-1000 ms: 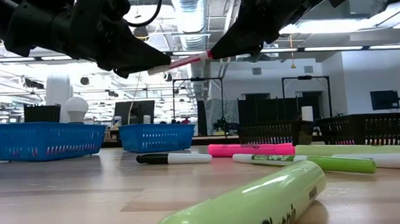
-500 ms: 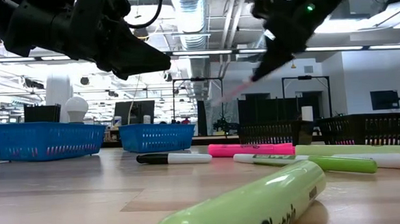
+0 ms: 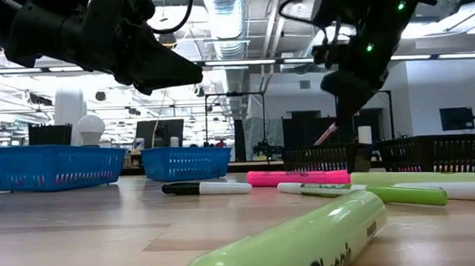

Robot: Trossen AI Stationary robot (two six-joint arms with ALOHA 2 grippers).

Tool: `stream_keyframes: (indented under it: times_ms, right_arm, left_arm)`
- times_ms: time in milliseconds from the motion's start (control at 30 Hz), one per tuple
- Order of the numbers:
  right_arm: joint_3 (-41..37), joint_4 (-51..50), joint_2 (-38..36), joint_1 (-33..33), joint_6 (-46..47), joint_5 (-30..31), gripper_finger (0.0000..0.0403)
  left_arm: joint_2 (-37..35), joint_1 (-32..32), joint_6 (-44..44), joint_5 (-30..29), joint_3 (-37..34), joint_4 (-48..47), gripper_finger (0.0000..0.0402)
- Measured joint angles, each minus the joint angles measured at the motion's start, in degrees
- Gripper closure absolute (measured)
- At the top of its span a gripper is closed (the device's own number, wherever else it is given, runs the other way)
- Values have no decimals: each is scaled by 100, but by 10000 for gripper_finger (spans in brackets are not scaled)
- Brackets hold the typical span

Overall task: Pick & Place Markers
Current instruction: Put the red marker pen into the top black bin, then put the pink highlighter pen into the left blue bin

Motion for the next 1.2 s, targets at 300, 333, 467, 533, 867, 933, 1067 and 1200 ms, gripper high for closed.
stream_keyframes:
  times_ms: [300,333,467,533,867,933,1067,1200]
  right_arm:
    - [-4,92,915,-227,-7,-29,347]
    - [4,157,981,-252,-37,-26,346]
    - [166,180,1087,-305,-191,-28,346]
    - [259,139,1068,-271,-205,-28,346]
    - [549,-40,779,180,-223,-22,333]
    - [651,19,764,289,-223,-30,324]
    - [850,65,751,509,-245,-401,308]
    - [868,630,751,713,-624,-1469,299]
  left_arm:
    - [0,0,-146,1,-2,-1,289]
    - [0,0,-146,2,-2,-1,289]
    - [0,0,-146,0,-2,-1,289]
    - [0,0,-149,2,-4,-5,289]
    - [0,-2,-159,2,-11,-31,289]
    - [0,-2,-254,3,-25,-34,289]
    - [0,-2,-302,4,-51,-25,289]
    - [2,-2,-409,4,-61,-3,289]
